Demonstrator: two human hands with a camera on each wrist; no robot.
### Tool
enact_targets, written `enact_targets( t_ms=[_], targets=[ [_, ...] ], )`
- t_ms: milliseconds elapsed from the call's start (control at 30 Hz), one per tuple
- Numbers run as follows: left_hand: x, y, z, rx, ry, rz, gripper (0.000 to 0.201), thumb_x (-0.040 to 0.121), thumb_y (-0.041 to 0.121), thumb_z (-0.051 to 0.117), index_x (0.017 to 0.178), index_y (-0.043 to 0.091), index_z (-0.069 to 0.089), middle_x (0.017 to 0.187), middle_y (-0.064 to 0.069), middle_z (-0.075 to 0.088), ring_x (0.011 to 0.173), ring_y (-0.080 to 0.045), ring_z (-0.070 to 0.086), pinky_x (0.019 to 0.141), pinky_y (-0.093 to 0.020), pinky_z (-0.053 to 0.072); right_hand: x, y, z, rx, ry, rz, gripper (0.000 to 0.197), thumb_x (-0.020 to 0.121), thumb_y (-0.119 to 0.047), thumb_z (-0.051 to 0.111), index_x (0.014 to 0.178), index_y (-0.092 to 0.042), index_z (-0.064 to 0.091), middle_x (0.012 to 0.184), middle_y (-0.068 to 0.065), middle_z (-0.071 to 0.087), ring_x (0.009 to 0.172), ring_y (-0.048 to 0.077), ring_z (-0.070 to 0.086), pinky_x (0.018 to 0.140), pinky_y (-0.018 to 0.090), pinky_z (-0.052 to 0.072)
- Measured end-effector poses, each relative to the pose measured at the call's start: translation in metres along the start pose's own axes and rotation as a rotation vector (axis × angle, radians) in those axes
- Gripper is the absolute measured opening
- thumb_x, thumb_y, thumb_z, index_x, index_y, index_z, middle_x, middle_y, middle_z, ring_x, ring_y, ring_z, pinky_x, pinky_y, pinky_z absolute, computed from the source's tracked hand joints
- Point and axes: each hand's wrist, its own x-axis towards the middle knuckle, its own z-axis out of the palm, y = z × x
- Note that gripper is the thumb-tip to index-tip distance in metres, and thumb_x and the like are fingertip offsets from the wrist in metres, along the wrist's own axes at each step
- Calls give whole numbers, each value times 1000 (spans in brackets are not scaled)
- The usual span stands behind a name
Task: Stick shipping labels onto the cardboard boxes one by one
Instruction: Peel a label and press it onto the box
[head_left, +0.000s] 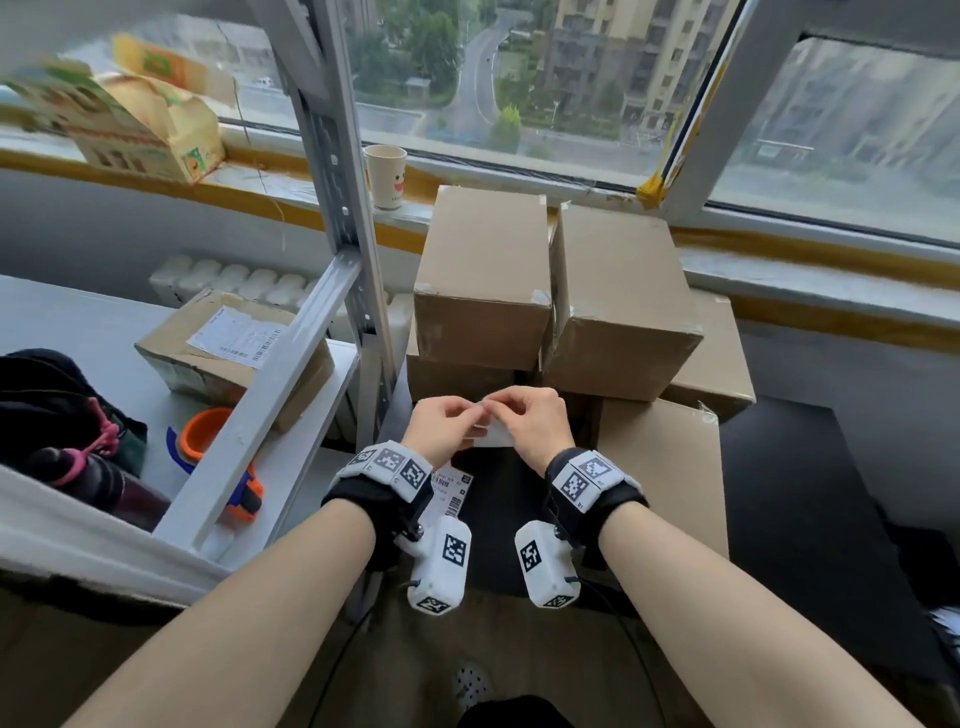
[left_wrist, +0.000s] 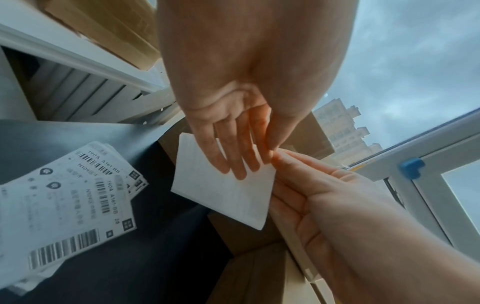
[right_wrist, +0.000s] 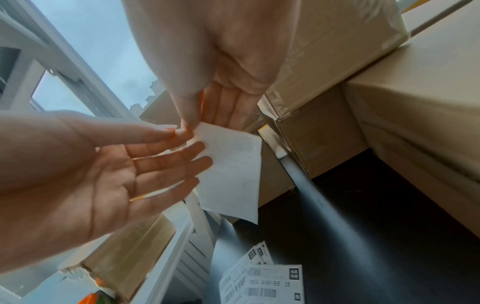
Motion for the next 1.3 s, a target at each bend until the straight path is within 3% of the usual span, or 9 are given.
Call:
enact_targets(
  t_ms=[100,233,367,567,733,867,1000,1167,1300],
  targets=[
    [1,3,-4,33,35,17,15,92,13,56,84,6,67,79,-6,65,74,-13,62,73,-27,51,-1,-1,0,56,-32,7,12,86,-16,66,90,-10,76,88,4,74,85,11,66,84,27,51],
    [1,4,-10,73,67,43,17,88,19,63,72,15,67,83,-11,67,89,-26,64,90,-45,52,-3,1,3,189,-108,56,16,87,-12,64,98,-10,74,95,6,73,94,18,69,91,41,54],
    [-1,5,-11,73,67,70,12,85,22,67,76,14,68,86,-11,69,92,-24,65,89,-42,53,-12,-3,0,342,-188,81,22,89,-2,59,108,-4,69,101,10,71,98,20,67,94,37,53],
    [-1,2,-10,65,62,78,12,80,23,73,78,13,68,80,-5,69,86,-20,67,82,-35,55,-18,-2,0,449,-186,116,23,90,3,55,110,3,66,108,22,68,101,27,66,95,38,52],
    [2,1,-9,94,70,77,12,82,20,71,71,17,66,74,-3,68,83,-20,66,83,-36,55,-21,-2,-1,497,-183,147,24,89,1,58,111,4,65,108,23,68,100,26,66,93,35,53],
    [3,4,-8,100,64,73,13,82,19,70,71,15,66,74,-5,68,84,-23,67,86,-39,54,-20,-1,-1,535,-168,183,23,88,0,60,110,3,66,107,24,68,104,33,65,96,41,51],
    [4,5,-8,113,71,64,12,82,19,70,71,16,67,81,-11,70,92,-30,68,90,-43,54,-18,-1,-2,567,-164,204,22,89,1,58,109,5,66,108,25,67,101,31,66,96,41,51],
    [5,8,-7,130,76,57,15,80,17,71,65,19,68,77,-8,69,88,-26,67,91,-45,53,-19,-1,-4,603,-166,196,23,90,4,55,111,6,64,110,26,66,96,26,65,92,32,54],
    [6,11,-4,109,71,50,15,81,13,69,66,17,68,74,-6,68,85,-23,66,92,-45,53,-18,0,-5,626,-174,215,27,88,4,58,114,7,62,112,26,65,99,28,64,96,39,51]
  ],
)
